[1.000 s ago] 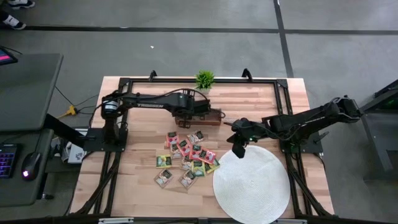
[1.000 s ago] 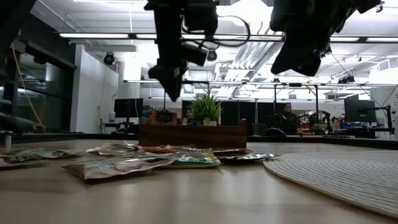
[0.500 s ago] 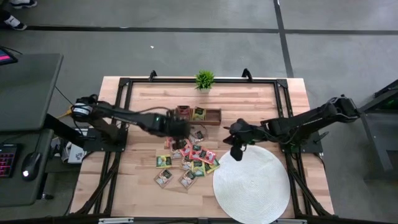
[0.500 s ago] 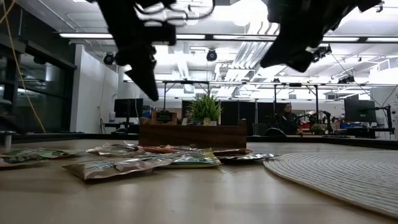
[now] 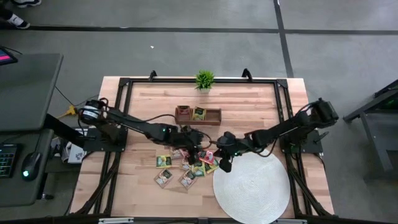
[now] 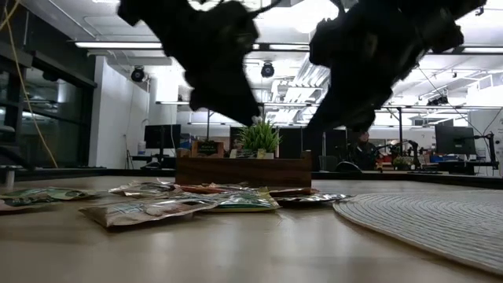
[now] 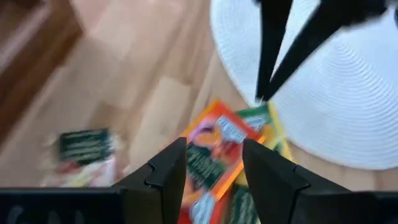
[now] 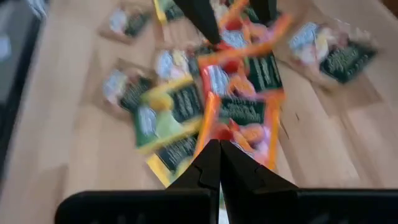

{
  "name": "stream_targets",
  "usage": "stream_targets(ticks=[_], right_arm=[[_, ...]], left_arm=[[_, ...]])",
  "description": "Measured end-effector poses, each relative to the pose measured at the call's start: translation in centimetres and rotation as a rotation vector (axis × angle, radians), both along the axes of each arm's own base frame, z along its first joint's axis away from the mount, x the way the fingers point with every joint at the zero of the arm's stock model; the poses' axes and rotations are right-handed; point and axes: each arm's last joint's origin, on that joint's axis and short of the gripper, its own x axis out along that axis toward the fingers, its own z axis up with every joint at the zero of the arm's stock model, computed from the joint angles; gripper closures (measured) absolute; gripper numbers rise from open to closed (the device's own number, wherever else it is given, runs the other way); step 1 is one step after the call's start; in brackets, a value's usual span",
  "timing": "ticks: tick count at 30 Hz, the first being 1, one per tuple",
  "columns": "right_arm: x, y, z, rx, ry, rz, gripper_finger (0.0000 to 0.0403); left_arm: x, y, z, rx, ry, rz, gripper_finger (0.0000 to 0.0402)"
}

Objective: Pick & Place Tea
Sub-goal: Put the orange tea bag into the left section of the wooden organizer

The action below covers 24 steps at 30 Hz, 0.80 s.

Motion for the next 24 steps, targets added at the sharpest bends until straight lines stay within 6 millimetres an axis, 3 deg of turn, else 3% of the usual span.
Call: stream_targets(ticks=[3, 10, 24], right_arm=[[0.3, 0.3, -0.8, 0.023, 0.011, -0.008, 0.0403], [0.7, 0.6, -1.9, 0.032, 0.015, -0.008, 0.0403], [0.5, 1.6, -2.6, -0.018, 0.017, -0.029, 0.0403]], left_arm=[[0.2, 0.0, -1.6, -0.059, 0.059, 0.0, 0.0248], [0.9, -0.3, -3.3, -0.12, 0.084, 0.014, 0.0248], [1.0, -0.3, -3.7, -0.127, 0.097, 0.04, 0.0248]])
